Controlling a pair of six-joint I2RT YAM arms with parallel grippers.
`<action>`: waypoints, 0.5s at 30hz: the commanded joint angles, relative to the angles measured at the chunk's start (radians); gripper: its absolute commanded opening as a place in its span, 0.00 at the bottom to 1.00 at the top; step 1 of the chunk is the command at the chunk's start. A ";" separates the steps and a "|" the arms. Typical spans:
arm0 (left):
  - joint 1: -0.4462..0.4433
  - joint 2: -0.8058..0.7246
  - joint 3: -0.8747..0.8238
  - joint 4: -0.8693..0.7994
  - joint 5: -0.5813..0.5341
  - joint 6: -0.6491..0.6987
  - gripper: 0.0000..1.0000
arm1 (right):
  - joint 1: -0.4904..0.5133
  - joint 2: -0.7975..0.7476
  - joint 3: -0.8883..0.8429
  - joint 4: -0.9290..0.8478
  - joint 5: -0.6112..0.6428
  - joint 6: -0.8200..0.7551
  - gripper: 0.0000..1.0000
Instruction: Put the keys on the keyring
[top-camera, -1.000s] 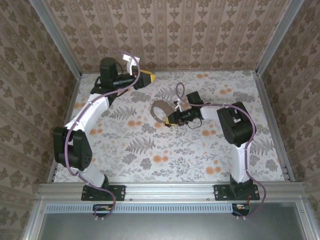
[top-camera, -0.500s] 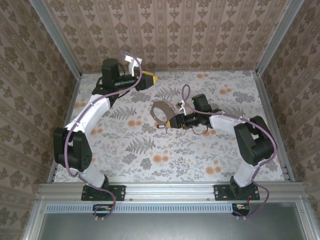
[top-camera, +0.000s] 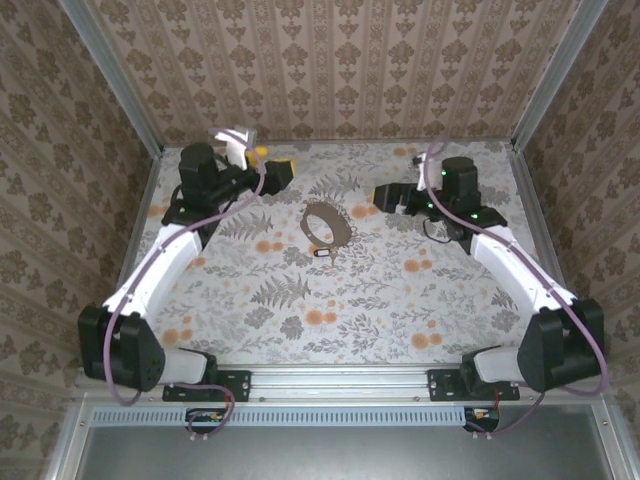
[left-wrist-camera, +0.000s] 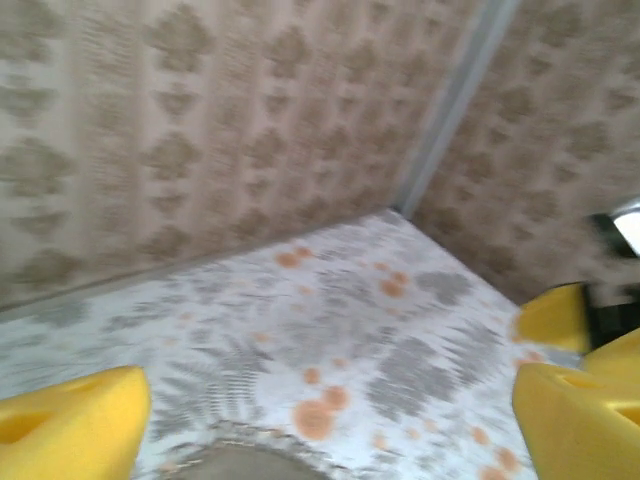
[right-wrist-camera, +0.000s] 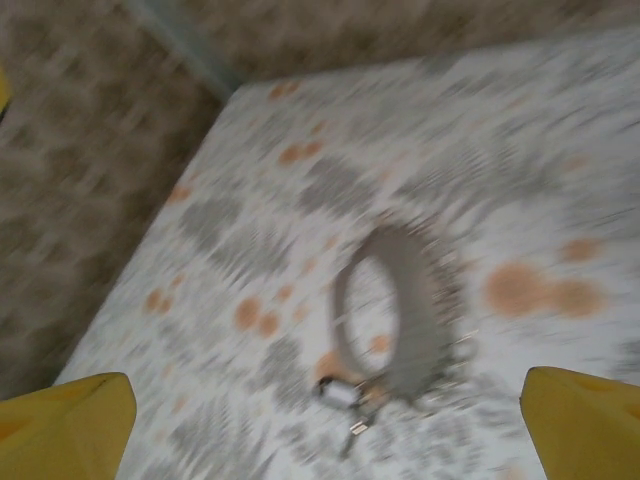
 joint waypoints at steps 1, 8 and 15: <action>0.008 -0.090 -0.104 0.117 -0.324 0.126 1.00 | -0.033 -0.058 -0.061 0.029 0.332 -0.016 1.00; 0.133 -0.225 -0.344 0.158 -0.550 0.260 1.00 | -0.062 -0.105 -0.319 0.383 0.740 -0.107 1.00; 0.279 -0.200 -0.618 0.322 -0.597 0.269 1.00 | -0.090 -0.015 -0.386 0.399 0.833 -0.211 1.00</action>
